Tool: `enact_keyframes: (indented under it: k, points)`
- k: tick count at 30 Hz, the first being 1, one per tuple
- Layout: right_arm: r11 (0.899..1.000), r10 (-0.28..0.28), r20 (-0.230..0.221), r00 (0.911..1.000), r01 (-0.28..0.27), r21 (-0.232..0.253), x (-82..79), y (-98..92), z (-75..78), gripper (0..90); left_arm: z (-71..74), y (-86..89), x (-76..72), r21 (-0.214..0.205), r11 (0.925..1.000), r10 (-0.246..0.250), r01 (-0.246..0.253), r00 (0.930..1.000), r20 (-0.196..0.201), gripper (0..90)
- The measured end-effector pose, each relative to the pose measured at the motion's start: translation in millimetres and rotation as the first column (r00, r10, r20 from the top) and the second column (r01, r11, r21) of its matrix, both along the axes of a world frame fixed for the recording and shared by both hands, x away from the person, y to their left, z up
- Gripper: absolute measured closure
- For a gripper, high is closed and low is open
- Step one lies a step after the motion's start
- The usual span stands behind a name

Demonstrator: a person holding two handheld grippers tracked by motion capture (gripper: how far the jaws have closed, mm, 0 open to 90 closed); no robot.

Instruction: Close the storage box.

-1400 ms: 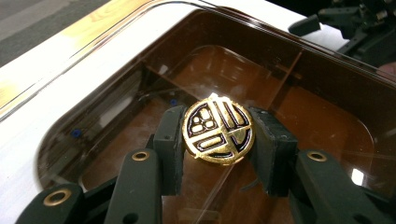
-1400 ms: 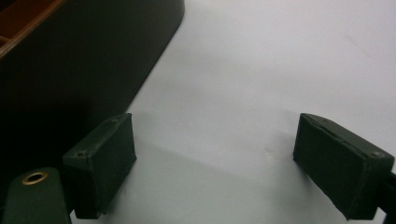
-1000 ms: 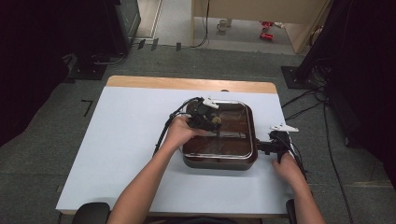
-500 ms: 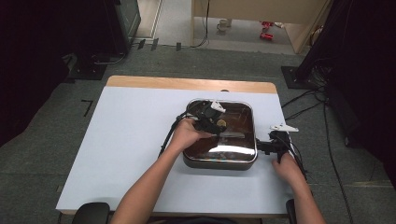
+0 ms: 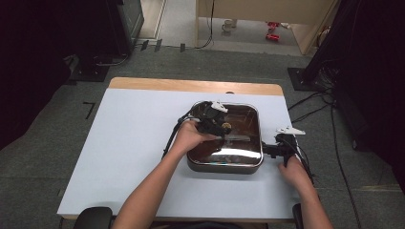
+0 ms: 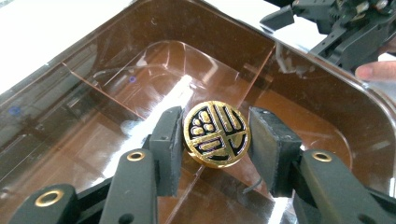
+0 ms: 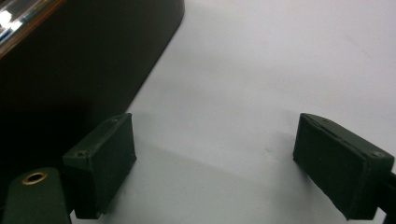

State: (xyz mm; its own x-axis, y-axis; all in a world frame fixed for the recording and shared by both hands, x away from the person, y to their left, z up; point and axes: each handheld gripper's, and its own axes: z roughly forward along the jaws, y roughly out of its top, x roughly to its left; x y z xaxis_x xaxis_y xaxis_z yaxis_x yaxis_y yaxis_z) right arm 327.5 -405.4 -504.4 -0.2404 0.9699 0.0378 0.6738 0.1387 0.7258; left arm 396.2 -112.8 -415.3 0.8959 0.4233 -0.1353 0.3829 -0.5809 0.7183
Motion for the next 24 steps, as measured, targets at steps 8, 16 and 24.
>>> enact_keyframes:
  k: [8,16,24]
  points:
    - [1.000,0.000,0.000,1.0000,0.000,0.000,0.0,0.0,0.0,12.4,-3.7,-0.6,0.5,0.013,0.9999,-0.008,0.008,1.0000,-0.005,56.7]
    - [1.000,0.000,0.000,1.0000,0.000,0.000,0.0,0.0,0.0,12.4,-4.4,-1.0,-0.4,0.017,0.9998,0.011,-0.010,0.9994,-0.032,59.1]
    - [1.000,0.000,0.000,1.0000,0.000,0.000,0.0,0.0,0.0,12.4,-2.6,-1.3,-0.7,0.024,0.9993,0.029,-0.028,0.9984,-0.048,59.5]
